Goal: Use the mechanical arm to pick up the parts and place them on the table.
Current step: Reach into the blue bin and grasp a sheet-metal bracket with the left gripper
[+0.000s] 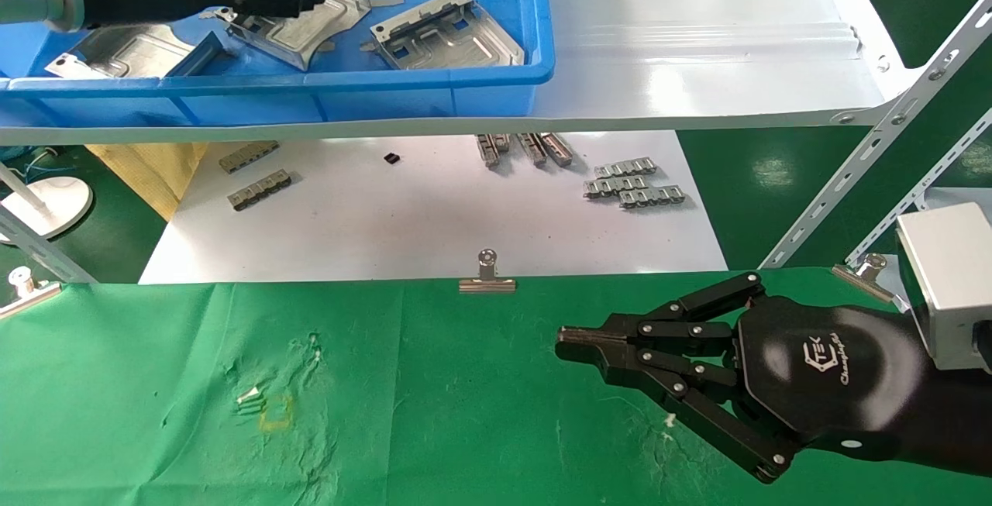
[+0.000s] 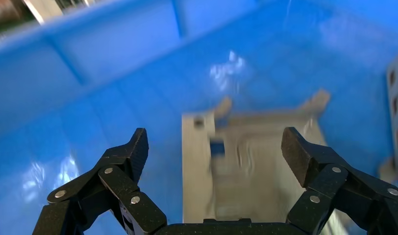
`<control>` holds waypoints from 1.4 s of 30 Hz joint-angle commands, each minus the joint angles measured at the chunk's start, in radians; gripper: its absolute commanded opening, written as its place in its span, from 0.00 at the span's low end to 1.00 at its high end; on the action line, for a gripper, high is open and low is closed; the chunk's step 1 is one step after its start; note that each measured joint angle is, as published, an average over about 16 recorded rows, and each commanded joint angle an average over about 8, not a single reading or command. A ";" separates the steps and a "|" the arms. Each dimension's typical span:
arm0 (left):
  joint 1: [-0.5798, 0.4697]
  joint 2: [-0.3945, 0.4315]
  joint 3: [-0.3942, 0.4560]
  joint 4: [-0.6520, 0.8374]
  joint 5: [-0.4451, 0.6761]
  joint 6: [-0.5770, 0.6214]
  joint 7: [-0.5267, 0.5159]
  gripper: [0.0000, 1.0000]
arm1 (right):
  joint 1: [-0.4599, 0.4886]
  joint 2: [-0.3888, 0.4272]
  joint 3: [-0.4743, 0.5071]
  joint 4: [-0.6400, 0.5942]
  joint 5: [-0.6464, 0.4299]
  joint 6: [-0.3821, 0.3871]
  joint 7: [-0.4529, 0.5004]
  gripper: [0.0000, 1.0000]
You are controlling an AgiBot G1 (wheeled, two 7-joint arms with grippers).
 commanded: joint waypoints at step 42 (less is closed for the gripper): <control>-0.050 -0.036 0.000 0.041 -0.001 0.106 0.031 0.00 | 0.000 0.000 0.000 0.000 0.000 0.000 0.000 1.00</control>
